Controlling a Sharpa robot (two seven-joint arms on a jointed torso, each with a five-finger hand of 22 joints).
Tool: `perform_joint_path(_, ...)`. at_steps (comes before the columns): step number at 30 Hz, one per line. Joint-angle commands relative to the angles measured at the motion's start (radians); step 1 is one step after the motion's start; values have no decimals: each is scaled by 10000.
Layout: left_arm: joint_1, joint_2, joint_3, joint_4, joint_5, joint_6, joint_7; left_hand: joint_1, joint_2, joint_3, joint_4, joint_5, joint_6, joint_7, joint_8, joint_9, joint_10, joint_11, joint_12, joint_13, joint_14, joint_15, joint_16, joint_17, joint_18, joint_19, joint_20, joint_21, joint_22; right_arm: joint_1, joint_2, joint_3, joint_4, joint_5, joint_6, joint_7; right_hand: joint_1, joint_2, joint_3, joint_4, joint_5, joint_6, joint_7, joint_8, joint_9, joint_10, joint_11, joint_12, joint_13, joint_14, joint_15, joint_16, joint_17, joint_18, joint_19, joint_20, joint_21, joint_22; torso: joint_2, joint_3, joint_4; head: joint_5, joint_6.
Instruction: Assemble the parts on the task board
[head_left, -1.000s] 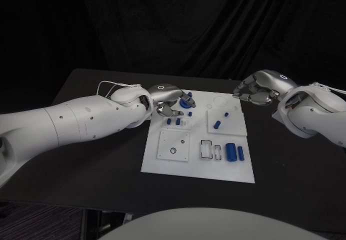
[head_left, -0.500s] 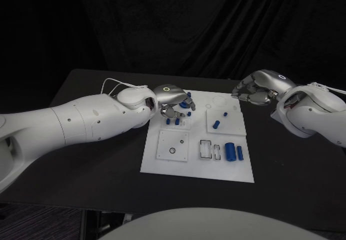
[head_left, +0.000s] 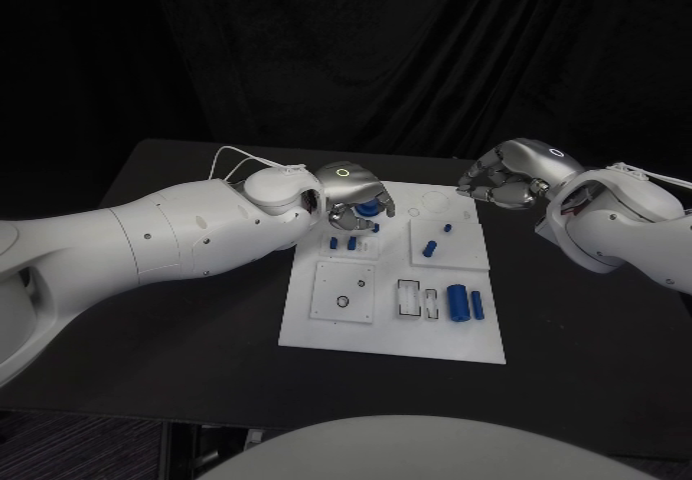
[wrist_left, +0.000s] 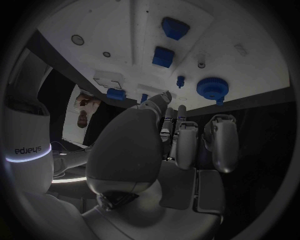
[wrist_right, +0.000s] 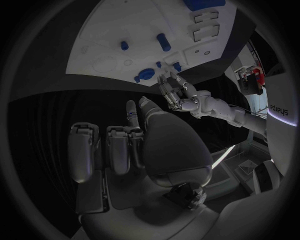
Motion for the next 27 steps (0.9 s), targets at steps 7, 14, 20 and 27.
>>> perform_joint_path(7, 118, 316, 11, -376, -615, 1013, -233, -113, -119, -1, -31, 10, 206, 32, 62, -20, 101, -14, 132, 89, 67, -7, 39, -64, -146, 72, 20, 11, 1915, -21, 75, 8, -38, 45, -19, -137, 25, 78, 14, -67, 49, 63, -23, -67, 10, 1041, 40, 26, 2631, 866, 77, -64, 1661, 55, 657, 53, -35, 2347, 14, 15, -23, 11, 2)
perform_joint_path(14, 132, 494, 11, -658, -633, 1450, -88, -192, -207, -9, -14, -95, 523, 90, 163, 13, 145, -107, 151, 121, 33, -59, 8, -145, -131, 47, -11, -51, 1899, -22, 102, 8, -68, 54, -20, -131, 25, 78, 14, -67, 49, 63, -23, -67, 10, 1041, 40, 26, 2631, 866, 77, -64, 1661, 55, 657, 53, -35, 2347, 15, 18, -17, -30, 2)
perform_joint_path(20, 135, 757, 12, -936, -637, 1864, -19, -178, -338, -42, -58, -171, 594, 68, 158, 10, 171, -176, 126, 130, -38, -99, -73, -305, -106, -14, -39, -161, 1866, -22, 151, 8, -83, 57, -26, -114, 12, 83, 10, -72, 49, 73, -25, -71, 14, 1041, 38, 26, 2631, 869, 79, -57, 1674, 56, 655, 55, -38, 2346, 12, 25, -20, -23, 2)
perform_joint_path(27, 131, 887, 11, -1113, -638, 1602, 91, -87, -307, 99, -91, 58, 627, 158, 93, -20, 442, -255, 117, 133, -38, -164, -90, -343, -115, 14, -99, -146, 1878, -22, 145, 8, -72, 63, -31, -109, 11, 84, 10, -75, 50, 71, -25, -73, 14, 1041, 37, 26, 2631, 866, 79, -64, 1660, 59, 651, 56, -47, 2343, 6, 10, 0, -74, 2)
